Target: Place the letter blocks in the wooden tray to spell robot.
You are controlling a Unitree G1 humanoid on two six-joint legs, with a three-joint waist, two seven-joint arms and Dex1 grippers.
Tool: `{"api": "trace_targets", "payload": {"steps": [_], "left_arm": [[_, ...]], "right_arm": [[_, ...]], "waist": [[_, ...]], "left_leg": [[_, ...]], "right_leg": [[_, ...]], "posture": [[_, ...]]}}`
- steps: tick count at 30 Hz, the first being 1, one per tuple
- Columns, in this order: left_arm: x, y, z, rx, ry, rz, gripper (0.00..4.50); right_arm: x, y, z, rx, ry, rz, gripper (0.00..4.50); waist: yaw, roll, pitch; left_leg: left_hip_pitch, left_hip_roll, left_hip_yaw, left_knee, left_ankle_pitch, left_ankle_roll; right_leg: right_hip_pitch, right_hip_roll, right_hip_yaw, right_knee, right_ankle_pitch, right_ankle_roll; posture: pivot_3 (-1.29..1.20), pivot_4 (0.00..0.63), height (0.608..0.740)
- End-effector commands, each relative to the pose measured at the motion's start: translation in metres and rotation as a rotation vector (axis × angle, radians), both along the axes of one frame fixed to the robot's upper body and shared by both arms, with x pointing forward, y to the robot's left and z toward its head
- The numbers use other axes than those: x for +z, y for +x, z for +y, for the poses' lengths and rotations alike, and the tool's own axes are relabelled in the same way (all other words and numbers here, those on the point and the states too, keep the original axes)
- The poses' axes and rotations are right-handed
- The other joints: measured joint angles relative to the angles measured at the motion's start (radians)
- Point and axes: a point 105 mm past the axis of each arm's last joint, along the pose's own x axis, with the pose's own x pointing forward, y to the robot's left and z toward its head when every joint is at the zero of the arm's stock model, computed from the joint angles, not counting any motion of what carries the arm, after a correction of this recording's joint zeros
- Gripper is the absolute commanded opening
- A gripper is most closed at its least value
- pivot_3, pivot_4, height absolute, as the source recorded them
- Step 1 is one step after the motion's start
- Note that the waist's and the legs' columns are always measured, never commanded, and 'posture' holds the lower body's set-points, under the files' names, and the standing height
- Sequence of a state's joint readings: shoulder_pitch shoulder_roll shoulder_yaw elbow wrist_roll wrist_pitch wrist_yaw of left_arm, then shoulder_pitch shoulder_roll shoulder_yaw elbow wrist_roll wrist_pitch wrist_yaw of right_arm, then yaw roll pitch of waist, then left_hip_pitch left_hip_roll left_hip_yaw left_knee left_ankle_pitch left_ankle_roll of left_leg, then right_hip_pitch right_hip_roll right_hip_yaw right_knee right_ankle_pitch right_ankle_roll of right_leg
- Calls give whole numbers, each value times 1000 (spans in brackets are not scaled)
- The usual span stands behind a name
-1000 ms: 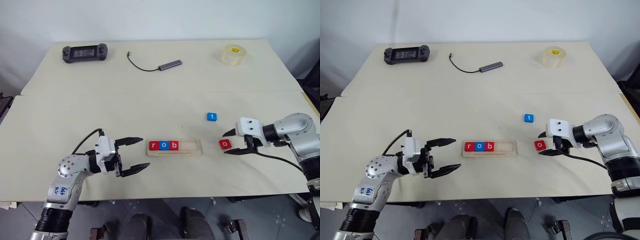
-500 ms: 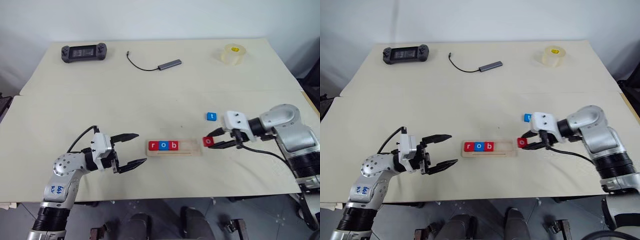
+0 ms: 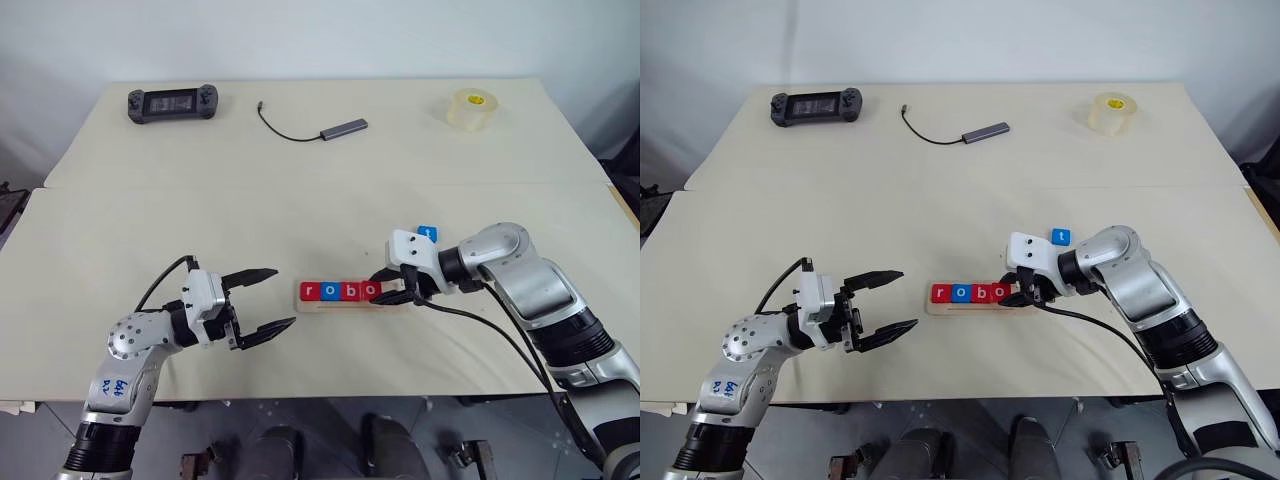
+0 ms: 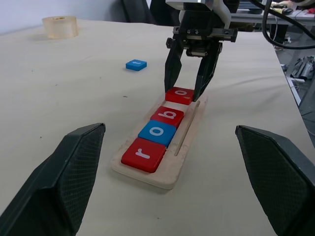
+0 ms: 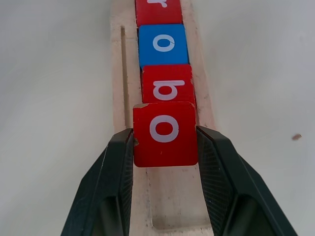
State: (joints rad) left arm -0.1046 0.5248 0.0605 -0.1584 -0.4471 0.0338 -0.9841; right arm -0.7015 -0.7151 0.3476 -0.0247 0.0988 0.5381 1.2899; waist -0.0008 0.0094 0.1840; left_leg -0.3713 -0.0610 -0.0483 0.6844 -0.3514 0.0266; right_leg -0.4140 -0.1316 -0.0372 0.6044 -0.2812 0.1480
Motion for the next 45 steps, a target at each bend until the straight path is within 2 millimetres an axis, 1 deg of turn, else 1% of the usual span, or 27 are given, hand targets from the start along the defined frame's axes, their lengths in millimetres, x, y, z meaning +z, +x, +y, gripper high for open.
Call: {"api": "trace_targets", "payload": {"steps": [1, 5, 6, 13, 16, 17, 24, 26, 27, 36, 40, 45], "left_arm": [[8, -5, -3, -8, -13, -32, 4500], [7, -5, -4, -9, -16, -30, 4500], [7, -6, -5, -10, -16, -29, 4500], [7, -6, -5, -12, -18, -26, 4500], [6, -6, -5, -12, -19, -22, 4500], [6, -6, -5, -13, -20, -20, 4500], [6, -6, -5, -21, -16, -16, 4500], [7, -6, -5, -21, -15, -16, 4500], [7, -5, -5, -21, -15, -17, 4500], [8, -5, -5, -13, -16, -22, 4500], [9, -5, -5, -10, -17, -24, 4500], [9, -4, -6, -8, -18, -25, 4500]], "right_arm": [[10, -2, 9, 31, 20, -27, 2817], [11, 0, 8, 14, 27, -44, 4210], [13, 0, 6, 12, 31, -49, 4463], [22, -14, -3, 28, 71, -55, 4463], [20, -21, -6, 21, 90, -36, 3884], [18, -23, -6, 15, 93, -25, 3570], [2, -29, -4, 9, 91, 20, 1060], [-3, -26, -3, -1, 87, 18, 320], [-4, -24, -2, -12, 87, 16, 29], [-6, -13, 0, -43, 77, -4, 29], [-2, -9, 1, -47, 81, -26, 29], [7, -10, 0, -45, 107, -47, 29]], "waist": [[0, 0, 0], [1, 0, 0], [1, 0, 0], [3, 0, 0], [2, 0, 0], [2, 0, 0], [2, 0, 0], [1, 0, 0], [1, 0, 0], [2, 0, 0], [1, 0, 0], [1, 0, 0]], "left_leg": [[0, 0, 0, 0, 0, 0], [0, 0, 0, 0, 0, 0], [0, 0, 0, 0, 0, 0], [0, 0, 0, 0, 0, 0], [0, 0, 0, 0, 0, 0], [0, 0, 0, 0, 0, 0], [0, 0, 0, 0, 0, 0], [0, 0, 0, 0, 0, 0], [0, 0, 0, 0, 0, 0], [0, 0, 0, 0, 0, 0], [0, 0, 0, 0, 0, 0], [0, 0, 0, 0, 0, 0]], "right_leg": [[0, 0, 0, 0, 0, 0], [0, 0, 0, 0, 0, 0], [0, 0, 0, 0, 0, 0], [0, 0, 0, 0, 0, 0], [0, 0, 0, 0, 0, 0], [0, 0, 0, 0, 0, 0], [0, 0, 0, 0, 0, 0], [0, 0, 0, 0, 0, 0], [0, 0, 0, 0, 0, 0], [0, 0, 0, 0, 0, 0], [0, 0, 0, 0, 0, 0], [0, 0, 0, 0, 0, 0]], "posture": [[0, 150, 740], [0, 150, 740], [0, 150, 740], [0, 150, 740], [0, 150, 740], [0, 150, 740], [0, 150, 740], [0, 150, 740], [0, 150, 740], [0, 150, 740], [0, 150, 740], [0, 150, 740]]}}
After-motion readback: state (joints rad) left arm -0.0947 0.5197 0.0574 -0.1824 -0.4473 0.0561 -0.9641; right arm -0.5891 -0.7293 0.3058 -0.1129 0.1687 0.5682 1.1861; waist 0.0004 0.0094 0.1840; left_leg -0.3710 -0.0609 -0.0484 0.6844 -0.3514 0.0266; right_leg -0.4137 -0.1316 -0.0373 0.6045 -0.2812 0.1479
